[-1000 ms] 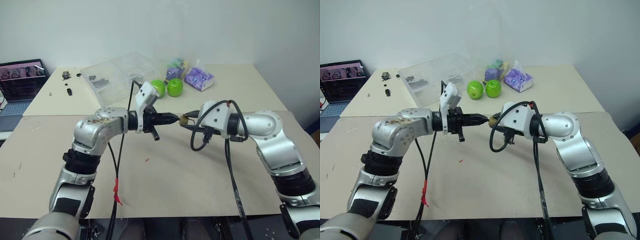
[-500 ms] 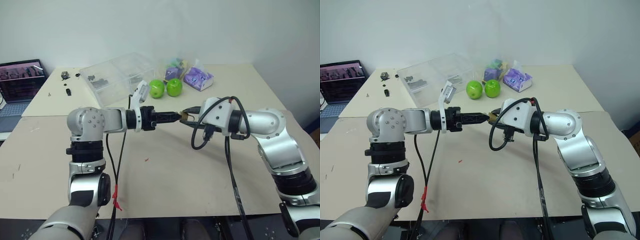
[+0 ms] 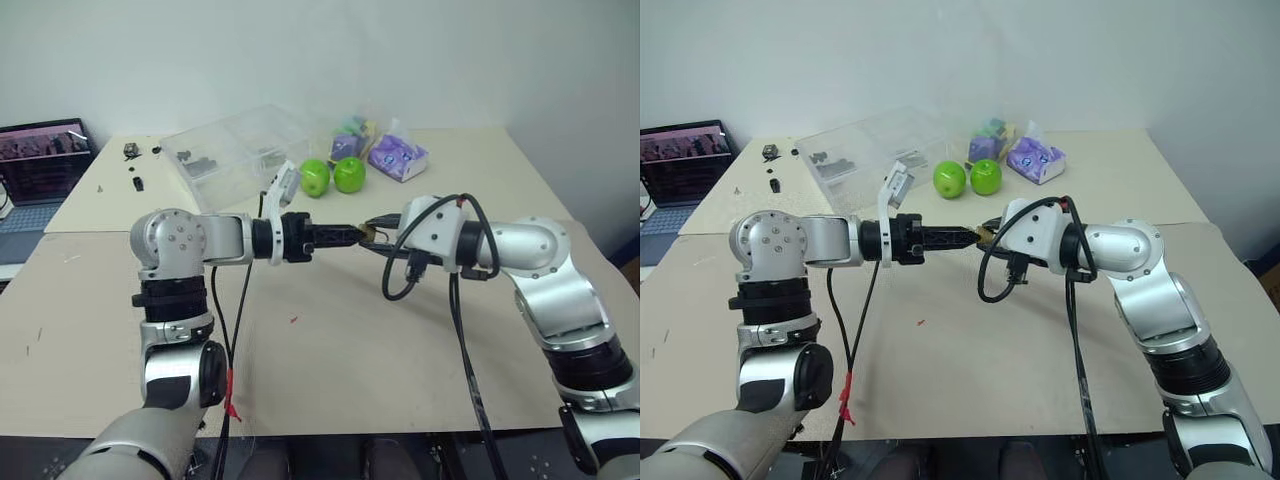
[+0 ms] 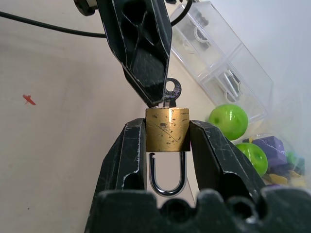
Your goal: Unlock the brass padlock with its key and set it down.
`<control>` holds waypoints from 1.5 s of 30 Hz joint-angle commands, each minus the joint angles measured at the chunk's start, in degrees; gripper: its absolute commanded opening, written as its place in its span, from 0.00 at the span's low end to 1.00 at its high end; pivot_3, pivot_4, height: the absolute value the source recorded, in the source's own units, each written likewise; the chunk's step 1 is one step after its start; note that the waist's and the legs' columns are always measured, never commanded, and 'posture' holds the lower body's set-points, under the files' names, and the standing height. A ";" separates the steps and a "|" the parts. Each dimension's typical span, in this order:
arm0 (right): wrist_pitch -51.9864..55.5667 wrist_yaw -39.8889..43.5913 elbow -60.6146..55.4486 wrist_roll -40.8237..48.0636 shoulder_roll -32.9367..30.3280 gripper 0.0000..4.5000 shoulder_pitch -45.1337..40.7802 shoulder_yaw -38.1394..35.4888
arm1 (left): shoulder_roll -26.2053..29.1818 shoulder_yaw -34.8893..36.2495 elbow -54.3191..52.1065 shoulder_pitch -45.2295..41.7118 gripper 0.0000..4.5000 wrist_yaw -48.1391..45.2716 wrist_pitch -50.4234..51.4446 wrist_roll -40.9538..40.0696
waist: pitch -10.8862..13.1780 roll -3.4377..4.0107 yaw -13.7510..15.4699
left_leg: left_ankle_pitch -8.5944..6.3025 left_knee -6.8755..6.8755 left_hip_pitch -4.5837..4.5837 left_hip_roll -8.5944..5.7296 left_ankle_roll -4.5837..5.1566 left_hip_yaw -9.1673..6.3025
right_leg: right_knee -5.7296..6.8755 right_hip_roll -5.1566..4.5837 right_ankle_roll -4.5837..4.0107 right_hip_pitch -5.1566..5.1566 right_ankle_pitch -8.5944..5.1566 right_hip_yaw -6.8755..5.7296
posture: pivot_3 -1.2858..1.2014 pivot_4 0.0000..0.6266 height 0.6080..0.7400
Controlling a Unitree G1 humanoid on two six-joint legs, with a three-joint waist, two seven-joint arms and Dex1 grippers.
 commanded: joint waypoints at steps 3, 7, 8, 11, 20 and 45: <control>0.38 -0.73 -2.42 0.37 0.49 0.20 -1.89 -0.70 | -1.69 0.68 1.80 -3.08 0.68 1.58 -2.14 0.19 | 0.00 -0.01 0.00 | 0.00 0.00 0.00 0.00 0.00 0.00 | 0.00 0.00 0.00 0.00 0.00 0.00 | 0.52 0.24 1.00; 0.34 -0.60 -2.43 0.22 0.48 0.20 -2.03 -0.62 | -1.48 -0.40 2.70 -3.27 0.68 1.69 -2.91 0.39 | 0.00 -0.01 -0.07 | 0.01 -0.01 0.00 -0.01 -0.02 0.00 | -0.02 0.00 0.00 0.00 0.00 0.01 | 0.52 0.24 1.00; 0.33 -0.57 -2.46 0.21 0.42 0.20 -2.02 -0.66 | -1.40 -0.46 2.87 -3.39 0.68 1.54 -2.94 0.19 | 0.00 0.00 -0.06 | 0.02 -0.01 0.00 -0.01 -0.03 0.00 | -0.02 0.00 0.00 0.00 0.00 0.02 | 0.52 0.24 1.00; 0.27 -0.54 -2.45 0.15 0.28 0.20 -1.98 -0.74 | -1.26 -0.44 3.16 -3.76 0.63 1.29 -2.74 -0.48 | 0.00 -0.01 -0.02 | 0.02 -0.01 0.00 -0.01 -0.03 0.00 | -0.02 0.00 0.00 0.00 0.00 0.02 | 0.52 0.24 1.00; -0.09 -0.47 -2.14 0.08 0.08 0.20 -2.18 -0.98 | -0.67 -1.85 1.56 -2.79 0.01 -0.79 -1.18 -2.27 | 0.00 -0.01 -0.05 | 0.03 -0.01 0.00 -0.03 -0.05 0.00 | -0.02 -0.01 0.00 0.00 0.00 0.02 | 0.52 0.24 1.00; -2.63 0.83 0.89 -0.79 -3.64 0.93 1.73 -2.93 | 2.30 2.01 3.87 -3.31 0.01 1.07 1.37 -2.39 | 0.01 -0.01 -0.05 | 0.02 -0.02 0.00 -0.03 -0.04 0.00 | -0.02 -0.01 0.00 0.00 0.00 0.01 | 0.52 0.24 1.00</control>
